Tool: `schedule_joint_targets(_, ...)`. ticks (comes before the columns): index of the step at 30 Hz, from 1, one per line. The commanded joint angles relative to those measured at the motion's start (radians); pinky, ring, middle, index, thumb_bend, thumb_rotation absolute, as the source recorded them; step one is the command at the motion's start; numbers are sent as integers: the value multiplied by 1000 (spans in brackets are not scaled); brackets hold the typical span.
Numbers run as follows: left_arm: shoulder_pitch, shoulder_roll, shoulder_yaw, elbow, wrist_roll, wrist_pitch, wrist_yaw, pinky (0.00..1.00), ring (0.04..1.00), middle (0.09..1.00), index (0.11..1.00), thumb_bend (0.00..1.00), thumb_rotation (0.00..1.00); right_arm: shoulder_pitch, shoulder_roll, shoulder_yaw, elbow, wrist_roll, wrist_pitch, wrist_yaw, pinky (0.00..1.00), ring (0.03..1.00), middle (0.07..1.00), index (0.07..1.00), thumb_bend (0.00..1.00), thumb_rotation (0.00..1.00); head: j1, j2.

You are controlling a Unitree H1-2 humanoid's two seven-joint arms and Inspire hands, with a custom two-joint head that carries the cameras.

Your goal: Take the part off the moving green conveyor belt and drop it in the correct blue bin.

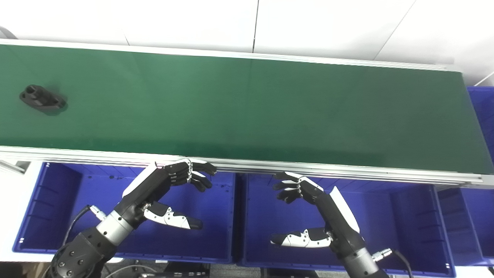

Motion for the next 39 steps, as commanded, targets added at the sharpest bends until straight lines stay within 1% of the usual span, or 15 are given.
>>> schedule_joint_targets(1, 17, -8, -6, 5, 13, -58, 11, 543, 609, 733, 714, 704, 199, 21, -7, -4, 12, 8, -90, -19, 588, 638, 709, 792, 778, 269, 15, -33)
schedule_joint_targets(2, 18, -12, -9, 15, 16, -68, 11, 541, 609, 735, 714, 706, 193, 23, -9, -4, 24, 9, -103, -22, 585, 637, 710, 792, 780, 270, 16, -38)
schedule_joint_targets(3, 19, -16, -12, 28, 20, -81, 11, 541, 612, 736, 714, 711, 190, 27, -11, -6, 41, 14, -119, -25, 584, 638, 710, 791, 782, 266, 28, -64)
schedule_joint_targets(4, 20, -19, -14, 36, 23, -89, 12, 541, 614, 736, 714, 714, 190, 29, -12, -6, 52, 18, -130, -27, 584, 638, 711, 791, 784, 261, 28, -64)
schedule_joint_targets(6, 22, -27, -18, 61, 34, -113, 16, 540, 616, 733, 711, 724, 186, 34, -16, -8, 78, 23, -154, -33, 590, 640, 711, 791, 789, 263, 36, -129)
schedule_joint_targets(8, 21, -31, -19, 83, 40, -137, 19, 530, 607, 727, 704, 735, 185, 35, -17, -8, 104, 26, -180, -37, 587, 637, 708, 788, 794, 275, 26, -149)
schedule_joint_targets(10, 19, -31, -20, 96, 38, -149, 18, 516, 593, 718, 694, 742, 178, 32, -16, -8, 121, 27, -198, -39, 570, 627, 704, 781, 799, 278, 17, -154)
schedule_joint_targets(14, 16, -30, -19, 99, 40, -143, 19, 522, 599, 715, 682, 759, 149, 32, -17, -9, 116, 20, -183, -32, 558, 623, 701, 776, 806, 308, 21, -153)
schedule_joint_targets(20, 16, -32, -17, 96, 45, -144, 24, 506, 583, 706, 673, 782, 146, 36, -16, -10, 115, 24, -180, -32, 558, 620, 703, 775, 817, 258, 19, -156)
schedule_joint_targets(23, 17, -31, -18, 90, 44, -136, 25, 504, 584, 706, 674, 787, 146, 37, -17, -10, 114, 22, -180, -31, 563, 622, 704, 776, 819, 271, 16, -148)
schedule_joint_targets(26, 17, -31, -19, 91, 37, -135, 23, 509, 593, 709, 676, 791, 134, 40, -19, -10, 111, 28, -178, -29, 565, 623, 706, 780, 818, 273, 16, -148)
schedule_joint_targets(30, 10, -33, -20, 103, 39, -147, 22, 507, 589, 709, 676, 792, 136, 40, -21, -11, 108, 25, -194, -32, 566, 623, 708, 784, 814, 265, 14, -145)
schedule_joint_targets(32, 8, -34, -20, 103, 42, -147, 23, 506, 586, 708, 674, 793, 138, 44, -24, -12, 92, 26, -200, -32, 563, 619, 703, 784, 812, 269, 13, -143)
schedule_joint_targets(36, 6, -35, -20, 99, 42, -136, 24, 505, 584, 706, 673, 797, 148, 51, -35, -12, 36, 62, -202, -23, 571, 614, 696, 771, 805, 273, 12, -140)
schedule_joint_targets(39, 3, -38, -22, 103, 40, -140, 22, 507, 587, 706, 672, 795, 147, 56, -46, -13, -9, 96, -204, -16, 579, 624, 704, 730, 797, 276, 14, -140)
